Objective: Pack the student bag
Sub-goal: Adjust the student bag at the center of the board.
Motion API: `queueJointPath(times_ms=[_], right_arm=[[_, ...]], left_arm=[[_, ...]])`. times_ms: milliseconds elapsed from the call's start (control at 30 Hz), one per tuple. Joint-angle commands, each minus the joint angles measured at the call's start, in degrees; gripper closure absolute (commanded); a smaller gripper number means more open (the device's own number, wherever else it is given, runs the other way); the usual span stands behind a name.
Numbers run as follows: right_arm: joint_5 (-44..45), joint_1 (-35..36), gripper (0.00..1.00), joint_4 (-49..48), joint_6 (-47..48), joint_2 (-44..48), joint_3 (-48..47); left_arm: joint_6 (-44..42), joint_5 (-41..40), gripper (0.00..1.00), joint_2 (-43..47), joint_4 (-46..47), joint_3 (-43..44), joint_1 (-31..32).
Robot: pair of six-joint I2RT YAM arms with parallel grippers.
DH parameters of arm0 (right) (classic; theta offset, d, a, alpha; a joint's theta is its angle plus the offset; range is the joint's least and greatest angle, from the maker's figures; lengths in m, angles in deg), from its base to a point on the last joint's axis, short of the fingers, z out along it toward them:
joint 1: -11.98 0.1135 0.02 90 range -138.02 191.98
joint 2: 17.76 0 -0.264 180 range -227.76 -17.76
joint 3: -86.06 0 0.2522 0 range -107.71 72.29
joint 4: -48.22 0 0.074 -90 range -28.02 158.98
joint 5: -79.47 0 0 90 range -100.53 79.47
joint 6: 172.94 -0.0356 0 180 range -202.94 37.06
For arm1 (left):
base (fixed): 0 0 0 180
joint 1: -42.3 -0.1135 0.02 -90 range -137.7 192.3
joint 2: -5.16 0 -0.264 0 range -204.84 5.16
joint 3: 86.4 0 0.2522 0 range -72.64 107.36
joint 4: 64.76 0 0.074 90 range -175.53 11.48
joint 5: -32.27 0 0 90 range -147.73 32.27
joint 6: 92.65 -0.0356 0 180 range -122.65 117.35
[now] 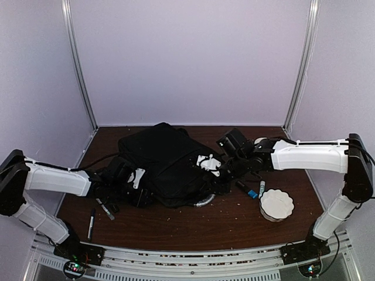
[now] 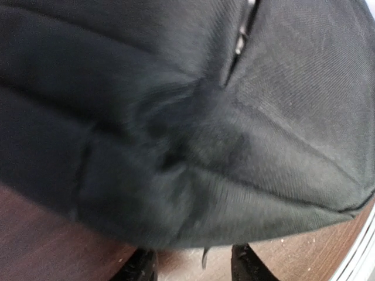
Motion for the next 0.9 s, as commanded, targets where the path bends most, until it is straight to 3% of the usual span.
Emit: queueJointPath(times_ms=[0, 267, 400, 533, 767, 867], right_arm=[[0.5, -0.2, 0.48, -0.6, -0.9, -1.1, -1.6], [0.8, -2.0, 0.49, 0.7, -1.1, -2.6, -6.8], [-1.9, -2.4, 0.53, 2.5, -4.6, -8.9, -18.2], [-5.7, -2.3, 0.58, 3.8, -12.3, -21.0, -31.5], [-13.0, -0.7, 0.63, 9.2, -25.0, -41.7, -58.5], [-12.7, 1.8, 0.64, 10.4, -25.3, -46.1, -64.0]], left_arm=[[-2.1, 2.6, 0.58, -2.9, 5.4, 2.3, 0.2], [-1.8, 3.1, 0.8, -2.6, 4.7, 2.3, 0.2], [-1.3, 3.0, 0.91, -1.5, 4.7, 1.2, 0.2], [-0.8, 2.7, 0.99, -1.5, 4.4, 1.0, 0.2], [-0.6, 2.0, 1.0, 0.2, 2.4, 0.1, 0.2], [-0.6, 1.2, 1.0, 1.2, -0.3, 0.5, 0.2]])
